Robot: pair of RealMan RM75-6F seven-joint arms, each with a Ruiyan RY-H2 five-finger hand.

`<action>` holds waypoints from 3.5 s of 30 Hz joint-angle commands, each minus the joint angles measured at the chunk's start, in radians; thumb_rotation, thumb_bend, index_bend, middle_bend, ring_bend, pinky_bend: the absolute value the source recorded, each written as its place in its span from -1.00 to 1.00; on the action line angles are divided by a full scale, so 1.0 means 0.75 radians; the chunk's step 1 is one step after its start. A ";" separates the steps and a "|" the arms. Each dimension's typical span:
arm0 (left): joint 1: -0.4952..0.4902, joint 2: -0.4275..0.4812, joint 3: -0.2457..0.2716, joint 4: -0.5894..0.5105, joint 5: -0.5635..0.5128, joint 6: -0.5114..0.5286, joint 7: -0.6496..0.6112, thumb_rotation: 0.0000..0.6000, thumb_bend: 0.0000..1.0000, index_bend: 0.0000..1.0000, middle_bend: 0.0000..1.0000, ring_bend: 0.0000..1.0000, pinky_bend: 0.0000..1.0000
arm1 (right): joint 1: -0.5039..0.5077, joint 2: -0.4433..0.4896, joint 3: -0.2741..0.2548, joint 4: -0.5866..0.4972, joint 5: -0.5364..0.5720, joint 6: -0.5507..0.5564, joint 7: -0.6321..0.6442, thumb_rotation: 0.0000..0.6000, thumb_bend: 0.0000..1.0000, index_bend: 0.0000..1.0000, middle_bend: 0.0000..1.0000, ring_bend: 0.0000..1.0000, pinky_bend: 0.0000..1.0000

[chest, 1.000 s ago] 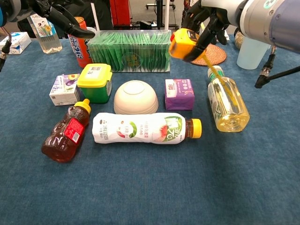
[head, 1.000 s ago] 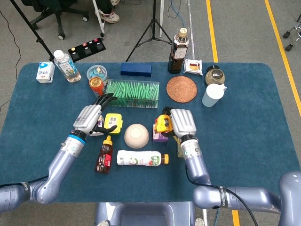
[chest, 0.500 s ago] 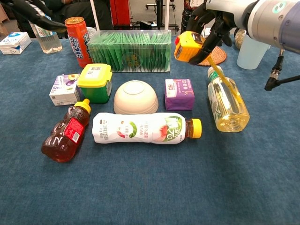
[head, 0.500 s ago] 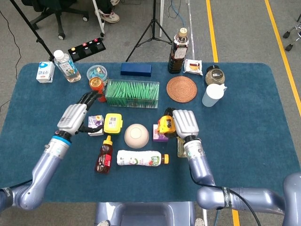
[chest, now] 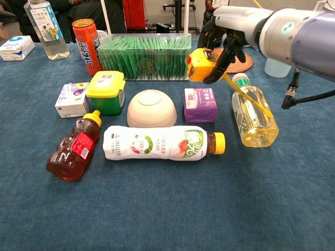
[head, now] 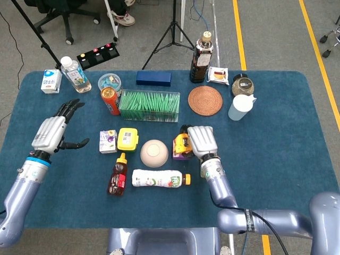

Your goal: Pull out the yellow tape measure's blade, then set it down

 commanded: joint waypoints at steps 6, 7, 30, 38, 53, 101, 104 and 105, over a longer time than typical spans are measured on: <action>0.048 0.039 0.013 0.020 0.040 -0.002 -0.070 1.00 -0.59 -0.83 -0.88 -1.00 -0.59 | 0.063 -0.083 0.006 0.103 0.070 -0.022 -0.073 1.00 -0.52 0.27 0.16 0.24 0.20; 0.050 0.040 0.014 0.023 0.043 -0.004 -0.075 1.00 -0.59 -0.83 -0.88 -1.00 -0.59 | 0.067 -0.087 0.005 0.108 0.076 -0.025 -0.078 1.00 -0.52 0.23 0.12 0.18 0.14; 0.110 0.041 0.020 0.085 0.090 -0.014 -0.192 1.00 -0.59 -0.83 -0.88 -1.00 -0.59 | 0.122 -0.092 0.001 0.136 0.213 -0.089 -0.156 1.00 -0.60 -0.97 -0.67 -0.66 -0.51; 0.127 0.056 0.010 0.087 0.094 -0.002 -0.213 1.00 -0.59 -0.82 -0.88 -1.00 -0.59 | 0.095 0.002 0.012 0.043 0.195 -0.065 -0.134 1.00 -0.59 -0.81 -0.62 -0.63 -0.50; 0.215 0.055 0.081 0.137 0.128 0.093 -0.107 1.00 -0.59 -0.22 -0.71 -0.96 -0.53 | -0.118 0.173 -0.004 -0.073 -0.184 0.105 0.191 1.00 -0.42 0.10 0.01 -0.03 0.02; 0.586 -0.084 0.364 0.259 0.649 0.497 -0.053 1.00 -0.55 0.10 -0.24 -0.52 -0.37 | -0.944 0.491 -0.414 -0.027 -0.860 0.478 0.637 1.00 -0.40 0.45 0.38 0.44 0.46; 0.589 -0.086 0.366 0.257 0.643 0.484 -0.049 1.00 -0.55 0.10 -0.24 -0.52 -0.37 | -0.957 0.491 -0.406 -0.027 -0.861 0.466 0.639 1.00 -0.40 0.45 0.38 0.43 0.46; 0.589 -0.089 0.365 0.259 0.643 0.482 -0.053 1.00 -0.55 0.10 -0.24 -0.52 -0.37 | -0.961 0.490 -0.402 -0.028 -0.861 0.461 0.641 1.00 -0.40 0.45 0.38 0.43 0.46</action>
